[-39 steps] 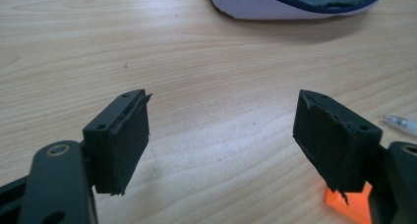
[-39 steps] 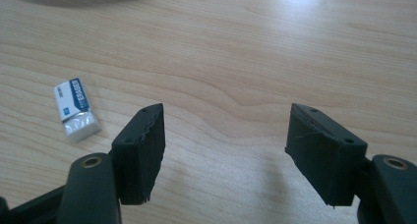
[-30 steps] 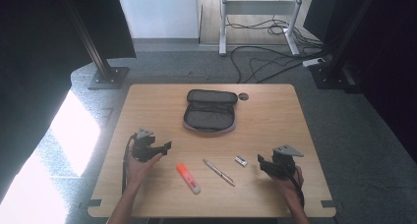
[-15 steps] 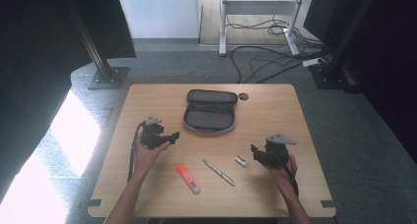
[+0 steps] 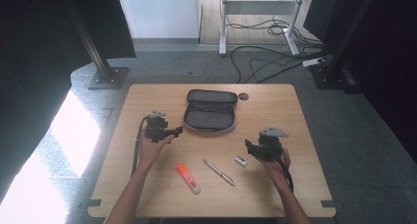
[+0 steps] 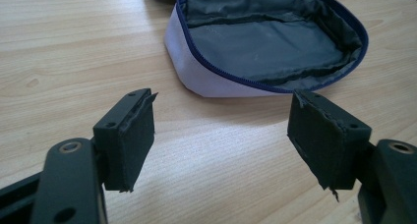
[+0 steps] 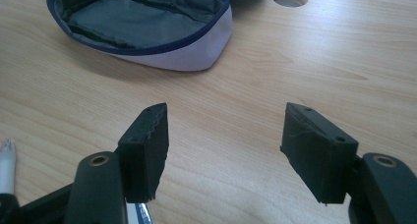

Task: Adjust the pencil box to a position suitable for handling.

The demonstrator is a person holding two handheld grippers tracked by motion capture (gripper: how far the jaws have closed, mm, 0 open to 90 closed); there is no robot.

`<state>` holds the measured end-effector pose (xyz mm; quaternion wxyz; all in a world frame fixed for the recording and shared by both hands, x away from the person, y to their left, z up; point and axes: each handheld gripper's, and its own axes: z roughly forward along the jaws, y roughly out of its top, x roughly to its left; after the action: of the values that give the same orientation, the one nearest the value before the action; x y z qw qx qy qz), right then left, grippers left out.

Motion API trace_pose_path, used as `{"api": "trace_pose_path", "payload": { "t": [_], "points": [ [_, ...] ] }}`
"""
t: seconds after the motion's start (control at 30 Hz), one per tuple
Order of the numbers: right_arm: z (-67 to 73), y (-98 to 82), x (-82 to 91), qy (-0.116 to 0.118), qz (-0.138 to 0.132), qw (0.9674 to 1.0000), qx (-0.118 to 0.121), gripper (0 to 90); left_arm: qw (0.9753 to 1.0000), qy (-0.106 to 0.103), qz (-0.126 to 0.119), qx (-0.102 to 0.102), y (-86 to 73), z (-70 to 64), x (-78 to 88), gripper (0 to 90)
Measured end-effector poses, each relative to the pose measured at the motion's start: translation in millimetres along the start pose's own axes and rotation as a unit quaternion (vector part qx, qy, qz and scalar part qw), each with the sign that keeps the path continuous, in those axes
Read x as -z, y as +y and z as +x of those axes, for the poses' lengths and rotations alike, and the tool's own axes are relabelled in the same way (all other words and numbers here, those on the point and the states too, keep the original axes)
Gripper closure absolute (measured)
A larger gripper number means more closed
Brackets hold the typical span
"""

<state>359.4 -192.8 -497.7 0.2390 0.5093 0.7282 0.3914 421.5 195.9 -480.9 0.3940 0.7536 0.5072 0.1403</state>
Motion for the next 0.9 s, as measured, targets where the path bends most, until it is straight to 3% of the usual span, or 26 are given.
{"api": "trace_pose_path", "payload": {
  "t": [0.23, 0.6, 0.83, 0.9],
  "points": [
    [4.2, 6.9, -8.6, 0.007, -0.001, 1.0000, 0.004, 35.3, 1.0000, 0.000, 0.001, -0.005, 6.3, -4.1, -6.8, 26.9],
    [8.3, 20.3, -19.4, 0.008, 0.006, 0.9999, 0.006, 35.7, 0.9998, -0.002, 0.008, 0.016, 9.3, 5.2, -16.0, 28.3],
    [11.2, 28.6, -29.2, 0.006, 0.008, 0.9998, 0.014, 36.0, 0.9999, 0.003, 0.002, 0.011, 17.9, 3.7, -21.7, 29.6],
    [12.0, 29.6, -31.6, 0.010, 0.005, 0.9998, 0.014, 36.3, 0.9999, 0.004, 0.011, 0.008, 18.6, 3.4, -25.1, 29.3]
  ]
}}
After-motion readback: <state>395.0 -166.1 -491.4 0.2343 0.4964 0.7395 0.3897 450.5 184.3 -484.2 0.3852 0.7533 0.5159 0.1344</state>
